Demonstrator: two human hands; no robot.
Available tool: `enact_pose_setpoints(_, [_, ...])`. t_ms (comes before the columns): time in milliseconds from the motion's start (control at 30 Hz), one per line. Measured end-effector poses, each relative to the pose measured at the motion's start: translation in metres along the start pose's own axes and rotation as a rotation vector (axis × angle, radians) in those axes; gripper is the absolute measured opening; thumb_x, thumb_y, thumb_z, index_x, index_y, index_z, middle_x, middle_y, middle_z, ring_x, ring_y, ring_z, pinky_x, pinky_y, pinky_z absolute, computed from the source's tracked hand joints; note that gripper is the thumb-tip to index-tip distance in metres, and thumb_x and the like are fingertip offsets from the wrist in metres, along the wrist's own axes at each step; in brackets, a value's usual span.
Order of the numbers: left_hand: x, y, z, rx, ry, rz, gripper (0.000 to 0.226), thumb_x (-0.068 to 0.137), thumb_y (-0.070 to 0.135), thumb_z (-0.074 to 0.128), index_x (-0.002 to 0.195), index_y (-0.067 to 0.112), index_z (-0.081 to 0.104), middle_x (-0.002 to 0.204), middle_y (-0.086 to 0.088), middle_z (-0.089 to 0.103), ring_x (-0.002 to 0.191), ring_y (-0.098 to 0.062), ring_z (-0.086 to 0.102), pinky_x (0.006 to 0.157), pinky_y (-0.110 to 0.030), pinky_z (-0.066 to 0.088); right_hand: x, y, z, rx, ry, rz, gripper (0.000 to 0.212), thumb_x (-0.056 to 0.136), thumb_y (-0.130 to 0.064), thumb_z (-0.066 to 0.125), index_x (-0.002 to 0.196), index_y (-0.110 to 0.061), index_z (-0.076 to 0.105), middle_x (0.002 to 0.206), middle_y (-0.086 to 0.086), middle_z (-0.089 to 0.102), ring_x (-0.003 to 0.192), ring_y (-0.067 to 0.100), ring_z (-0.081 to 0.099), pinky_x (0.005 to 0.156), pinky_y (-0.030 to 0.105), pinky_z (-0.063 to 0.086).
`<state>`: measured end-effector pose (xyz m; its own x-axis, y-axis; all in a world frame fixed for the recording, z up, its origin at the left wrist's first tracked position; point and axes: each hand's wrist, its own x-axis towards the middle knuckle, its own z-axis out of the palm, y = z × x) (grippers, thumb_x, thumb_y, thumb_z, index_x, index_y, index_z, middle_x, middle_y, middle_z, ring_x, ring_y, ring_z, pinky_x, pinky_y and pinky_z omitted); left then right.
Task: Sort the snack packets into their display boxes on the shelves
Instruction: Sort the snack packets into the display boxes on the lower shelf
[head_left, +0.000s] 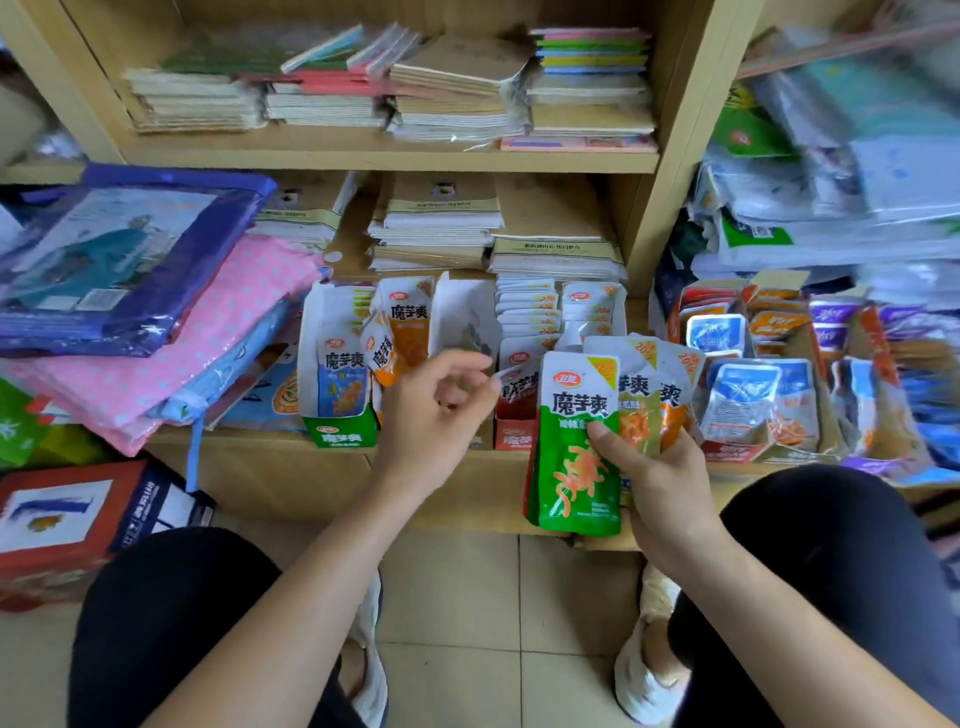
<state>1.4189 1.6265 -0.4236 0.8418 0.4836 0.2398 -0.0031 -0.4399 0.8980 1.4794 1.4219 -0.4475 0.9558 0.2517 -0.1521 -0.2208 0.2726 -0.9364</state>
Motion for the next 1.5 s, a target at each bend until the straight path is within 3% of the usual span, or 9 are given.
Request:
enact_pose_setpoints(100, [-0.033,0.01,0.017,-0.137,-0.333,-0.169,0.083,0.057,0.055,0.086,0.134,0.04,0.055,0.106,0.016,0.068,0.09,-0.007,0.071,0.08,-0.032,0.06,-0.002,0.001,0.002,-0.022,-0.012,-0.029,0.048,0.072,-0.008,0.08,0.117,-0.001,0.064,0.11,0.016,0.074,0.101,0.037,0.072,0.09,0.054,0.057])
enact_pose_setpoints(233, [-0.041,-0.001,0.034,-0.026,-0.276,-0.18,0.107,0.05,0.06,0.088,0.145,0.04,0.043,0.117,0.015,0.064,0.104,-0.012,0.068,0.089,-0.041,0.058,-0.006,0.001,0.005,-0.043,-0.047,-0.056,0.045,0.075,-0.009,0.078,0.118,-0.003,0.064,0.111,0.015,0.074,0.102,0.034,0.072,0.089,0.05,0.058])
enact_pose_setpoints(567, [-0.036,-0.005,0.023,-0.544,-0.095,-0.437,0.03,0.087,-0.005,0.069,0.115,0.004,0.061,0.102,-0.007,0.077,0.094,-0.02,0.073,0.075,-0.026,0.058,-0.005,0.0,0.014,0.063,0.021,0.117,0.018,0.097,-0.005,0.057,0.11,-0.011,0.067,0.102,0.01,0.076,0.097,0.032,0.071,0.091,0.05,0.057])
enact_pose_setpoints(700, [-0.028,-0.007,0.008,-0.657,0.044,-0.463,0.029,0.088,-0.006,0.066,0.116,0.003,0.06,0.106,-0.006,0.075,0.099,-0.02,0.071,0.084,-0.037,0.058,-0.008,-0.003,0.018,-0.074,0.03,-0.024,0.021,0.09,-0.004,0.068,0.11,-0.009,0.067,0.105,0.01,0.077,0.098,0.031,0.073,0.091,0.051,0.057])
enact_pose_setpoints(900, [-0.008,-0.023,-0.043,-0.684,0.282,-0.47,0.026,0.088,-0.005,0.067,0.107,0.013,0.063,0.105,-0.004,0.075,0.096,-0.022,0.071,0.084,-0.041,0.056,0.005,-0.034,0.048,-0.24,0.01,-0.117,0.027,0.083,-0.015,0.08,0.107,-0.018,0.068,0.097,0.001,0.078,0.084,0.022,0.076,0.059,0.04,0.061])
enact_pose_setpoints(1000, [-0.006,-0.031,-0.057,-0.679,0.314,-0.495,0.024,0.087,-0.003,0.069,0.102,0.016,0.066,0.091,0.004,0.077,0.083,-0.016,0.073,0.072,-0.034,0.058,0.029,-0.047,0.075,-0.337,-0.022,-0.142,0.02,0.084,-0.017,0.081,0.096,-0.026,0.068,0.091,-0.006,0.078,0.083,0.017,0.076,0.072,0.043,0.062])
enact_pose_setpoints(1200, [-0.006,-0.035,-0.069,-0.723,0.251,-0.578,0.028,0.09,0.0,0.067,0.117,0.005,0.066,0.109,-0.008,0.076,0.1,-0.025,0.073,0.087,-0.042,0.057,0.08,-0.041,0.121,-0.447,0.063,-0.064,0.007,0.084,-0.022,0.061,0.078,-0.021,0.064,0.082,0.009,0.075,0.082,0.036,0.072,0.079,0.057,0.059])
enact_pose_setpoints(1367, [-0.003,-0.039,-0.074,-0.726,0.246,-0.594,0.027,0.089,0.002,0.069,0.115,0.006,0.067,0.107,-0.009,0.076,0.097,-0.024,0.074,0.079,-0.037,0.056,0.099,-0.035,0.134,-0.869,0.127,-0.277,0.007,0.078,-0.016,0.064,0.085,-0.017,0.062,0.075,-0.001,0.066,0.071,0.024,0.064,0.058,0.032,0.054])
enact_pose_setpoints(1500, [-0.001,-0.04,-0.075,-0.718,0.239,-0.595,0.025,0.089,0.002,0.069,0.113,0.007,0.066,0.105,-0.007,0.077,0.096,-0.022,0.075,0.078,-0.036,0.056,0.103,-0.033,0.137,-1.073,0.134,-0.352,0.021,0.079,-0.019,0.073,0.094,-0.018,0.057,0.072,-0.01,0.054,0.066,0.016,0.055,0.047,0.018,0.033])
